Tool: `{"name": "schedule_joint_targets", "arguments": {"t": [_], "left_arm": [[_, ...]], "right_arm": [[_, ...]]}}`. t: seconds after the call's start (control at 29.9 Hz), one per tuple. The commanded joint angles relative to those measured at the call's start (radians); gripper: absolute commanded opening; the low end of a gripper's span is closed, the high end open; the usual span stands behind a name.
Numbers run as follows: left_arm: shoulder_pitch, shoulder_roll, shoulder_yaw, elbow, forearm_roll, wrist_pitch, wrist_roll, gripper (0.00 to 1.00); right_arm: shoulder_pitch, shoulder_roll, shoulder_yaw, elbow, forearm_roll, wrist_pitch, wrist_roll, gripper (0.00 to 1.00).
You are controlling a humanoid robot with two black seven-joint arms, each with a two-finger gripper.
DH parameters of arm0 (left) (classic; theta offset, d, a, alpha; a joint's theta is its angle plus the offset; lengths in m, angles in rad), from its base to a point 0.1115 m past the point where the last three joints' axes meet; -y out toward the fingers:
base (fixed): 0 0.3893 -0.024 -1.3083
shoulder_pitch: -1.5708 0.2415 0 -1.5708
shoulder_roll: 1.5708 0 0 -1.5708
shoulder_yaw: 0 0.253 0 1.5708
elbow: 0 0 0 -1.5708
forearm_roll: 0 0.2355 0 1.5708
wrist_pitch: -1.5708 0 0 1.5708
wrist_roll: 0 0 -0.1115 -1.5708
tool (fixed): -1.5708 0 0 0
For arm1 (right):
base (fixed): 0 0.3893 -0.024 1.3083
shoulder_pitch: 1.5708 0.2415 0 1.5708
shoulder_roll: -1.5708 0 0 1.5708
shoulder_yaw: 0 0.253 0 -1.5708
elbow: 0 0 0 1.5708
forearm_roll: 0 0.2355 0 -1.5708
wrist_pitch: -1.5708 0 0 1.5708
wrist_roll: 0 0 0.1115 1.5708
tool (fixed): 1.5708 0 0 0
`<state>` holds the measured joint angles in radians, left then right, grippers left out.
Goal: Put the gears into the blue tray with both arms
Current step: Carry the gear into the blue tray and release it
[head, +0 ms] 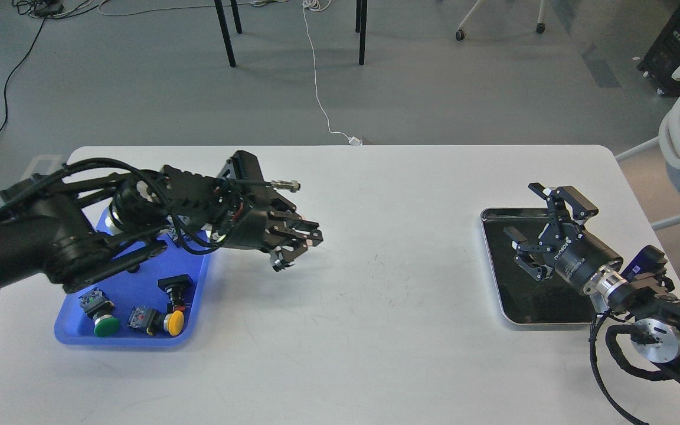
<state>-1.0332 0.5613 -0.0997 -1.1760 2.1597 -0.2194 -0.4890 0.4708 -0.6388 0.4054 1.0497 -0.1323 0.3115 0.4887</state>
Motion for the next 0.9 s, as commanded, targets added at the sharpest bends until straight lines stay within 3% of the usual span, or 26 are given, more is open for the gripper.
{"name": "schedule_joint_targets", "arguments": {"t": [0.0,0.13,0.27,0.87], "left_arm": [[0.019,0.193,0.011,-0.017,-0.009,0.015,0.0,0.18],[0.105,0.339,0.003,-0.008,-0.027,0.04,0.0,0.18],[0.176,0.393,0.0,-0.001,-0.061,0.064,0.0,0.18],[0.222,0.244,-0.046,0.308,-0.113,0.08,0.0,0.2]], "right_arm": [[0.002,0.004,0.0,0.001,-0.001,0.0,0.0,0.96],[0.002,0.005,0.0,0.001,-0.001,0.0,0.0,0.97],[0.003,0.011,0.0,0.0,-0.001,-0.002,0.0,0.97],[0.002,0.024,-0.002,0.001,-0.003,-0.002,0.0,0.97]]}}
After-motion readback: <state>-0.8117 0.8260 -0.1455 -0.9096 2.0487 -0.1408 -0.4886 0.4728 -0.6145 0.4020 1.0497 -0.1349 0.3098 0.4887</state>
